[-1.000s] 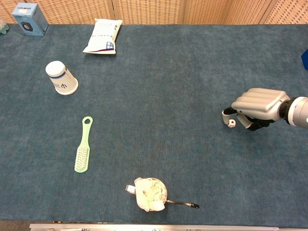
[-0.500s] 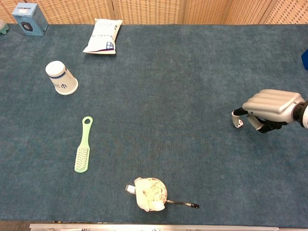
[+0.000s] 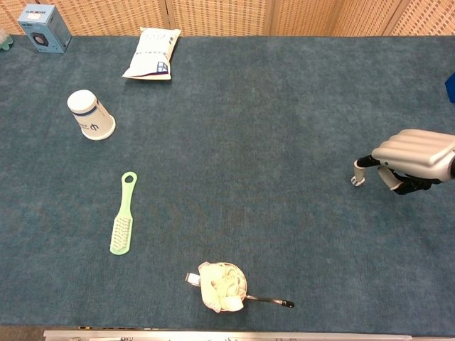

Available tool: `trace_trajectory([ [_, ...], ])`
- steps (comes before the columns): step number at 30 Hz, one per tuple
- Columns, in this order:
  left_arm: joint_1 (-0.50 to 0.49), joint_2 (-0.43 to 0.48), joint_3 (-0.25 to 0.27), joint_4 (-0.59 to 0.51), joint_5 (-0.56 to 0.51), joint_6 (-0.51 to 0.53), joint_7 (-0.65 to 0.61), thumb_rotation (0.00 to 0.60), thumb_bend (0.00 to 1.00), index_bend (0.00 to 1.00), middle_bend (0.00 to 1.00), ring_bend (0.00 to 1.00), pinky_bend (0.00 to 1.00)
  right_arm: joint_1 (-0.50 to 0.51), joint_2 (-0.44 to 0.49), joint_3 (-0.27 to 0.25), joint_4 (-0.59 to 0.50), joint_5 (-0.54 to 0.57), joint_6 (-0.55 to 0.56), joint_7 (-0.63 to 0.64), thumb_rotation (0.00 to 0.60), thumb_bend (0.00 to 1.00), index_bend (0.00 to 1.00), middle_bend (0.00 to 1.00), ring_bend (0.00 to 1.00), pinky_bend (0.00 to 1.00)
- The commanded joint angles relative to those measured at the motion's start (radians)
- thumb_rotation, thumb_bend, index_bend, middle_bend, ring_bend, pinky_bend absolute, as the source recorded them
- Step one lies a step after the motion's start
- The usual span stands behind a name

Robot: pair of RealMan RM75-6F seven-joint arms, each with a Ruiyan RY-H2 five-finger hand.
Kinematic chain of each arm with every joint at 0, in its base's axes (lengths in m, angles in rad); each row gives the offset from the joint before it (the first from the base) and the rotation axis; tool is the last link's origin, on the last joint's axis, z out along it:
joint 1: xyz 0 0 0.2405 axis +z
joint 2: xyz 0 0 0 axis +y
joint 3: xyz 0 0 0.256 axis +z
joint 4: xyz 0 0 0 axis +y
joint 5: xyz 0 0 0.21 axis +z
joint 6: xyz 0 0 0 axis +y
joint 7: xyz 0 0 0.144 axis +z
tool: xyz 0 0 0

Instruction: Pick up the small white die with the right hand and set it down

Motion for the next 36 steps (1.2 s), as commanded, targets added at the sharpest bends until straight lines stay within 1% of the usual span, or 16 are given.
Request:
trace_trajectory([
  [1,0.0,0.0,0.0,0.0,0.0,0.0,0.001,0.6,0.2,0.36,0.25,0.18,0.32,-0.016,0.015,-0.012,-0.018,-0.038,0.015,0.018,0.6,1.0,0.34,1.0,1.0,1.0],
  [5,0.0,-0.002,0.0,0.0,0.0,0.0,0.004,0.6,0.2,0.36,0.25,0.18,0.32,-0.028,0.026,-0.023,-0.027,-0.063,0.021,0.016,0.6,1.0,0.34,1.0,1.0,1.0],
  [9,0.0,-0.003,-0.001,0.0,-0.001,-0.001,0.005,0.6,0.2,0.36,0.25,0.18,0.32,-0.035,0.027,-0.024,-0.026,-0.061,0.021,0.005,0.6,1.0,0.34,1.0,1.0,1.0],
  [23,-0.004,-0.002,0.0,0.005,-0.005,-0.014,0.001,0.6,0.2,0.36,0.25,0.18,0.32,-0.024,-0.002,0.006,0.017,-0.009,-0.028,0.012,0.6,1.0,0.34,1.0,1.0,1.0],
  [36,-0.004,-0.003,0.001,0.004,-0.003,-0.013,0.003,0.6,0.2,0.36,0.25,0.18,0.32,-0.026,-0.015,0.015,0.044,0.002,-0.042,0.031,0.6,1.0,0.34,1.0,1.0,1.0],
])
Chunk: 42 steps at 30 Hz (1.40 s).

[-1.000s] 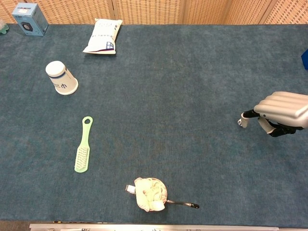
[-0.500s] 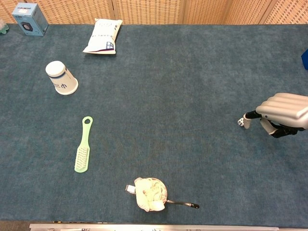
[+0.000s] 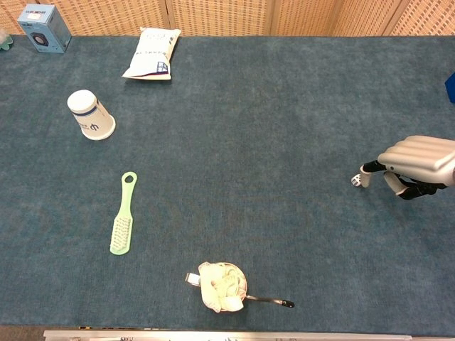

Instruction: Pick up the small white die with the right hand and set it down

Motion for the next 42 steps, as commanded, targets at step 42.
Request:
trace_trajectory([
  [42,0.002,0.001,0.001,-0.003,0.007,0.007,-0.002,0.6,0.2,0.36,0.25,0.18,0.32,-0.066,-0.013,0.032,0.039,-0.175,0.159,0.143,0.6,1.0,0.34,0.99,1.0,1.0],
])
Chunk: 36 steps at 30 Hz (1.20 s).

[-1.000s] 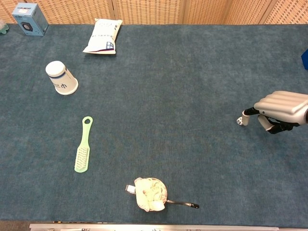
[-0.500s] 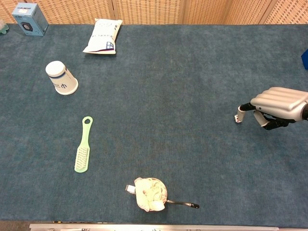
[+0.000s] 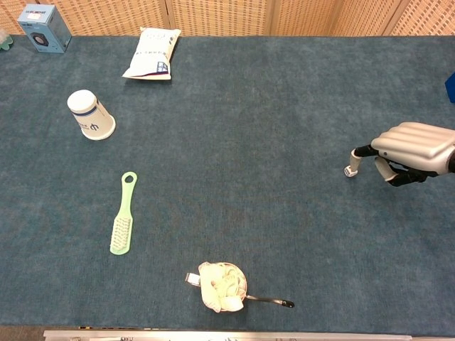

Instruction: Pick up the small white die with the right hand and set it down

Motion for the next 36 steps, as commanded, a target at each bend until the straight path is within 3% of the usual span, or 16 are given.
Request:
trace_trajectory([
  [1,0.0,0.0,0.001,-0.001,0.004,0.002,-0.001,0.6,0.2,0.36,0.25,0.18,0.32,-0.043,0.026,-0.008,-0.023,-0.066,0.097,0.023,0.6,1.0,0.34,0.97,1.0,1.0],
  [4,-0.001,-0.002,0.002,-0.002,0.011,0.004,-0.001,0.6,0.2,0.36,0.25,0.18,0.32,-0.098,0.04,-0.011,-0.015,-0.119,0.22,0.027,0.6,1.0,0.34,0.87,0.95,1.0],
  [7,-0.004,-0.002,0.001,-0.007,0.017,0.006,0.002,0.6,0.2,0.36,0.25,0.18,0.32,-0.164,0.041,-0.003,0.008,-0.139,0.347,0.002,0.6,0.98,0.34,0.74,0.8,0.98],
  [12,-0.008,-0.001,-0.003,-0.026,0.032,0.017,-0.003,0.6,0.2,0.36,0.25,0.18,0.32,-0.274,0.02,0.033,0.045,-0.121,0.542,-0.084,0.6,0.72,0.34,0.5,0.51,0.73],
  [17,-0.015,0.001,-0.013,-0.044,0.036,0.025,0.0,0.6,0.2,0.36,0.25,0.18,0.32,-0.365,-0.011,0.073,0.089,-0.119,0.716,-0.083,0.6,0.49,0.34,0.35,0.33,0.5],
  [24,-0.025,0.0,-0.029,-0.076,0.041,0.039,0.008,0.6,0.2,0.36,0.25,0.18,0.31,-0.461,-0.049,0.12,0.149,-0.098,0.871,-0.022,0.6,0.45,0.34,0.32,0.3,0.42],
  [36,-0.055,-0.011,-0.022,-0.051,0.015,-0.035,0.012,0.6,0.2,0.36,0.25,0.18,0.31,-0.503,-0.04,0.154,0.224,-0.08,0.873,0.143,0.6,0.45,0.34,0.32,0.3,0.42],
])
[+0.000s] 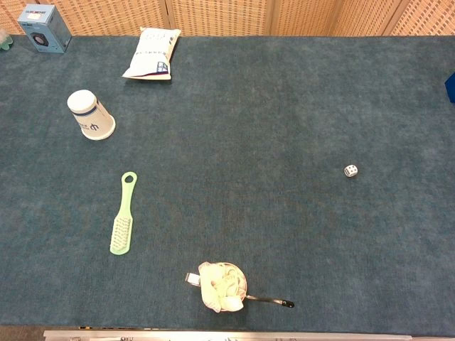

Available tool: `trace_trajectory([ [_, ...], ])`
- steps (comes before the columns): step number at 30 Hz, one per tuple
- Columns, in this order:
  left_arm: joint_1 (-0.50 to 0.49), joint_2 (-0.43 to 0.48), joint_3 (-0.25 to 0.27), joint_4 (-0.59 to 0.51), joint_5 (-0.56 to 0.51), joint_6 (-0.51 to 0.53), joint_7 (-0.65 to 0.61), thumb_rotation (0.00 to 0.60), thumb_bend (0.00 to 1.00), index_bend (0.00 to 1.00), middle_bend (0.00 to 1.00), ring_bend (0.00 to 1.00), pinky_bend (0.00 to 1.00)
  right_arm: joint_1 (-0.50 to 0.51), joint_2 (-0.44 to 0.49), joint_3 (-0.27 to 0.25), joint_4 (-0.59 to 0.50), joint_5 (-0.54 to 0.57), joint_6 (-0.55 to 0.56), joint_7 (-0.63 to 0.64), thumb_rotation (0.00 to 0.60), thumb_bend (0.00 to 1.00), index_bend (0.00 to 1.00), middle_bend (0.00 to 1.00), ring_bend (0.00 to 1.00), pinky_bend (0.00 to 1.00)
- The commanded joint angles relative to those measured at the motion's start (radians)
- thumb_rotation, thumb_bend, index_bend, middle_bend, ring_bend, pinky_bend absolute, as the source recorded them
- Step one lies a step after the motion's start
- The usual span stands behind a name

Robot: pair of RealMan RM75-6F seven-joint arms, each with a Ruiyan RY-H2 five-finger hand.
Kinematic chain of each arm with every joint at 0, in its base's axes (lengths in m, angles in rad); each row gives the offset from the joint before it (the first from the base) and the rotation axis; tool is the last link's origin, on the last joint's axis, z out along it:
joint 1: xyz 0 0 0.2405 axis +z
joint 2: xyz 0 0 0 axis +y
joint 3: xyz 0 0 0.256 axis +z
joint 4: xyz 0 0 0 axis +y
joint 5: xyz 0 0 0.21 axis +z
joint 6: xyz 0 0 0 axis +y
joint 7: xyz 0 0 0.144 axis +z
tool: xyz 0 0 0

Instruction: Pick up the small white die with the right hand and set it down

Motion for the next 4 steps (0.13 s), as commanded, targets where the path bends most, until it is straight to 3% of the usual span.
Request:
trace_trajectory([
  [1,-0.011,-0.006,0.001,0.007,-0.01,-0.021,0.005,0.6,0.2,0.36,0.25,0.18,0.31,-0.003,0.013,0.013,0.01,0.014,-0.021,0.037,0.6,0.45,0.34,0.33,0.3,0.42],
  [4,-0.019,-0.014,0.002,0.01,-0.018,-0.037,0.018,0.6,0.2,0.36,0.25,0.18,0.32,0.0,0.019,0.017,0.013,0.017,-0.046,0.054,0.6,0.45,0.34,0.33,0.3,0.42],
])
